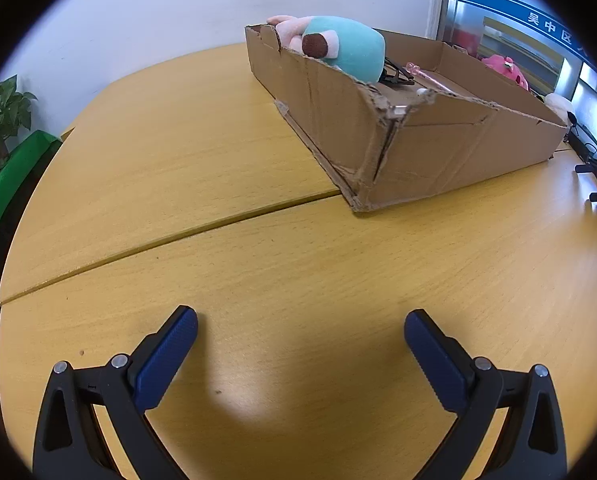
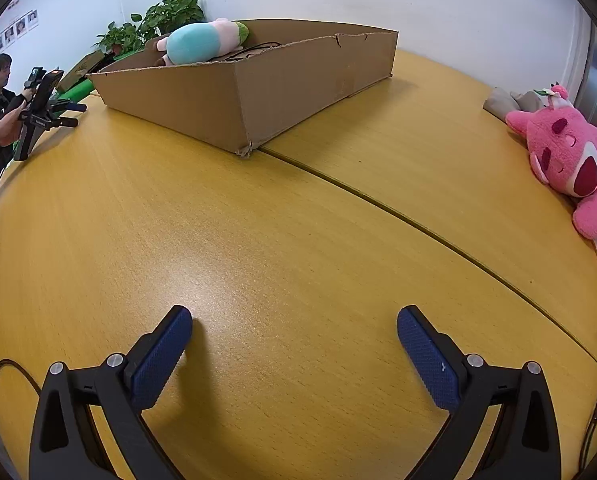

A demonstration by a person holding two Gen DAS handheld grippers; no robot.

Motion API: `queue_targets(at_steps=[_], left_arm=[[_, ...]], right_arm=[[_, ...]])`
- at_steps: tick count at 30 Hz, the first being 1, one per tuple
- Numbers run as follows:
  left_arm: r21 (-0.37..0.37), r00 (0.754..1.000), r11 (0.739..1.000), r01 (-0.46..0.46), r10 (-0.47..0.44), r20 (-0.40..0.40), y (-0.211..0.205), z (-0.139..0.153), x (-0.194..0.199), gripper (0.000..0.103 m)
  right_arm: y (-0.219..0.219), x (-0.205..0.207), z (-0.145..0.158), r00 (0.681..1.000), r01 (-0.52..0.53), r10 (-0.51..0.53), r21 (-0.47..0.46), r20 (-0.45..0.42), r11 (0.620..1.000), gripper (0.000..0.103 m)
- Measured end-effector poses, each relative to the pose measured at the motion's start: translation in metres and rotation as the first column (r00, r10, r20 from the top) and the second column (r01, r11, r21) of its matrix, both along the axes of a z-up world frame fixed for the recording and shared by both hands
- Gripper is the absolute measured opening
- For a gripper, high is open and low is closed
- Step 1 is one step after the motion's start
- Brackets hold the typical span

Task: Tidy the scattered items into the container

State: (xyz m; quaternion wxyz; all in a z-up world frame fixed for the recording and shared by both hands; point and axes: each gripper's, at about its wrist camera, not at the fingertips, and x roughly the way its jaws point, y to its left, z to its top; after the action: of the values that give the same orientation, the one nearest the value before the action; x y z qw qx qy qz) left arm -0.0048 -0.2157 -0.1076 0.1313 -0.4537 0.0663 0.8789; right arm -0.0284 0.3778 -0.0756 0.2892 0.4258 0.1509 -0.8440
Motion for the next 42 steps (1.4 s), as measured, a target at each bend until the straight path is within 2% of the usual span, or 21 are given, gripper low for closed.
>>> queue_targets(at_steps=[42], left_arm=[[-0.002, 1.000, 1.000, 0.015, -0.015, -0.004, -0.0015, 0.0007, -0.0031, 0.103]], right_arm=[[0.0036, 0.0041, -0.0001, 1.000, -0.013, 0.013, 0.001, 0.001, 1.000, 0.103]])
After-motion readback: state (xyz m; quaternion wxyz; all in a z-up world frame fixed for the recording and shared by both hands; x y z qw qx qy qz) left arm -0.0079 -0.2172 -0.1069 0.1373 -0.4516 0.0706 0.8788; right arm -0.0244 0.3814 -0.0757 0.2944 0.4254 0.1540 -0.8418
